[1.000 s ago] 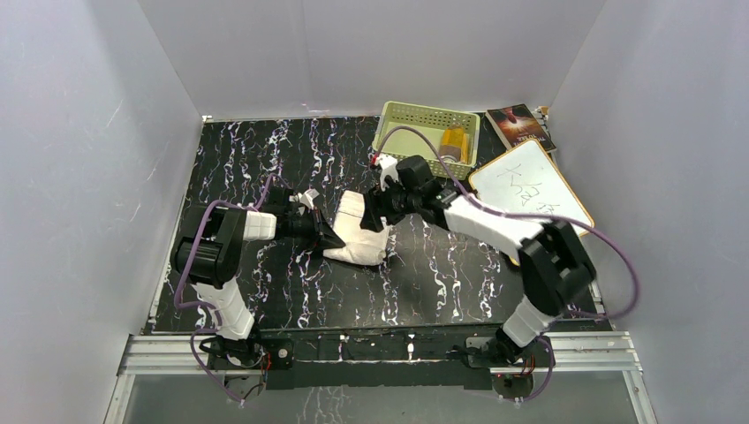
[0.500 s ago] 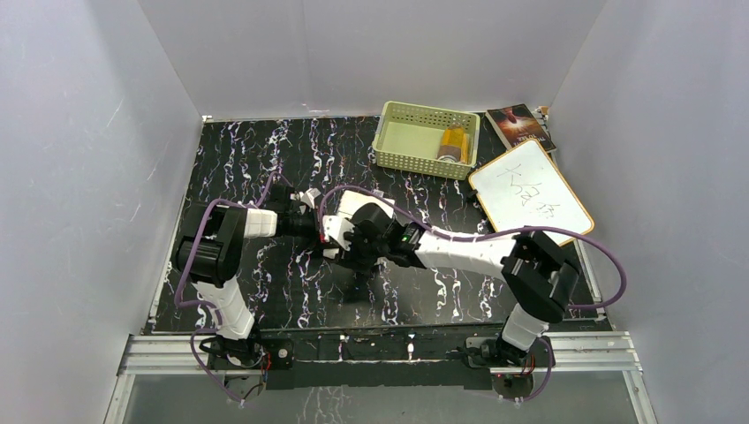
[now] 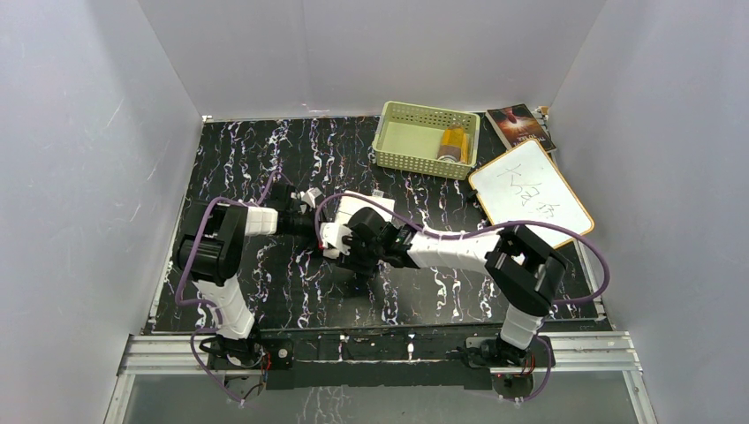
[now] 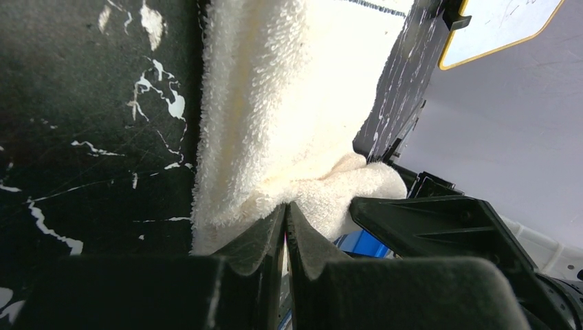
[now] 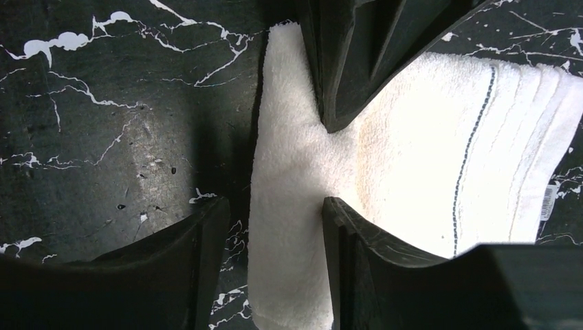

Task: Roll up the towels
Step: Roll the towel at the center of the board.

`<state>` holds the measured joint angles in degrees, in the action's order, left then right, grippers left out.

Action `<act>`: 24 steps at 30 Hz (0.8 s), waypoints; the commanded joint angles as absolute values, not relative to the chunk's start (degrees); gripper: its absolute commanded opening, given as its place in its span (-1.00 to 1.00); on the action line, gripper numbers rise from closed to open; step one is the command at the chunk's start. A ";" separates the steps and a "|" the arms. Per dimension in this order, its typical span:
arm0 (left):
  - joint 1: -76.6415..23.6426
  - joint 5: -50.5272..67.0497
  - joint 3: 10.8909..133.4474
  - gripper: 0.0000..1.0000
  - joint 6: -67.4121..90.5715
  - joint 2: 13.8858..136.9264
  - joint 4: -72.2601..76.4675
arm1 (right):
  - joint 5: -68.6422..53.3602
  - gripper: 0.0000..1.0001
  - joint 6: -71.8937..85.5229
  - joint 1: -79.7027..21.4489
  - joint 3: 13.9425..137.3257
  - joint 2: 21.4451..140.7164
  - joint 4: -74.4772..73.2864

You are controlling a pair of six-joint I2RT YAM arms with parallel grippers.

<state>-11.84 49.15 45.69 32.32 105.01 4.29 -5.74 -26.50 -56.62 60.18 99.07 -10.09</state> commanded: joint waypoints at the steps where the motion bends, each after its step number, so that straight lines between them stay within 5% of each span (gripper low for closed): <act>1: -11.86 36.17 45.09 -0.87 26.56 109.13 -3.52 | -4.78 -0.01 -25.70 -56.86 59.25 101.05 -5.97; 8: -11.86 37.96 48.61 -0.84 24.50 110.03 -8.12 | -0.22 -0.18 -24.49 -56.82 57.45 105.10 -4.63; 17: -10.73 44.01 51.07 -0.77 25.61 107.81 -9.75 | 1.56 -0.75 -21.51 -56.80 57.75 109.01 -7.71; 24: -3.66 46.54 62.08 -0.32 25.66 96.17 -19.00 | -14.39 -1.00 -13.10 -54.31 61.08 104.12 -13.74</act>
